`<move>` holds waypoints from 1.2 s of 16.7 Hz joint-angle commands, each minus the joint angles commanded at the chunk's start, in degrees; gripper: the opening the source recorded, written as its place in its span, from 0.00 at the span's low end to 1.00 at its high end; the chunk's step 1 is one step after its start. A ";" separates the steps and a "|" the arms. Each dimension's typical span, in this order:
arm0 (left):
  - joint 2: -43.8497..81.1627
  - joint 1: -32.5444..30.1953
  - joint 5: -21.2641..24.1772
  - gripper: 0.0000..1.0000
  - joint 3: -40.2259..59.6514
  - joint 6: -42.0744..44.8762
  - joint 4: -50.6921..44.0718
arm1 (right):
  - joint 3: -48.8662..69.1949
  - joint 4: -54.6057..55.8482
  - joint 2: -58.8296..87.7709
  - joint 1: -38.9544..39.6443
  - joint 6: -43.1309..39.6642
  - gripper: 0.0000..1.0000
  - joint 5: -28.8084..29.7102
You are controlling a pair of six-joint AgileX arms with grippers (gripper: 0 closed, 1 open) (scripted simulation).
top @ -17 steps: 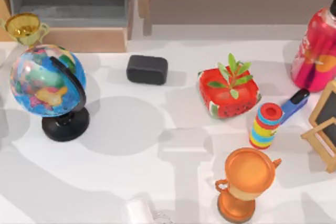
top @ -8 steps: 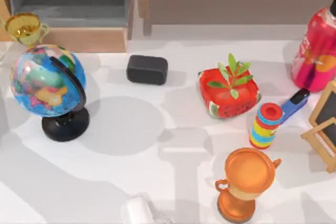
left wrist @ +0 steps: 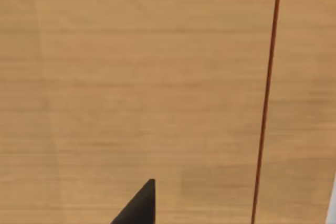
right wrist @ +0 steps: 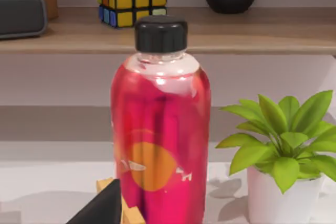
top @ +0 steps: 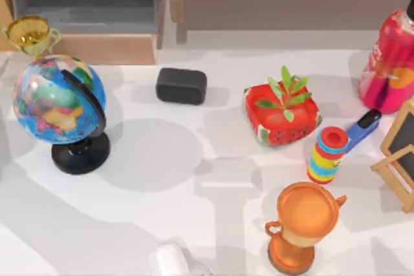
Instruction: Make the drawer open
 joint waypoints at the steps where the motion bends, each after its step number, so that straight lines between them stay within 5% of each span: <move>1: 0.00 0.00 0.00 0.55 0.00 0.00 0.00 | 0.00 0.00 0.00 0.00 0.00 1.00 0.00; 8: 0.00 0.00 0.00 0.02 0.00 0.00 0.00 | 0.00 0.00 0.00 0.00 0.00 1.00 0.00; 20: -0.43 0.95 0.44 0.00 -2.20 -0.36 0.59 | 0.00 0.00 0.00 0.00 0.00 1.00 0.00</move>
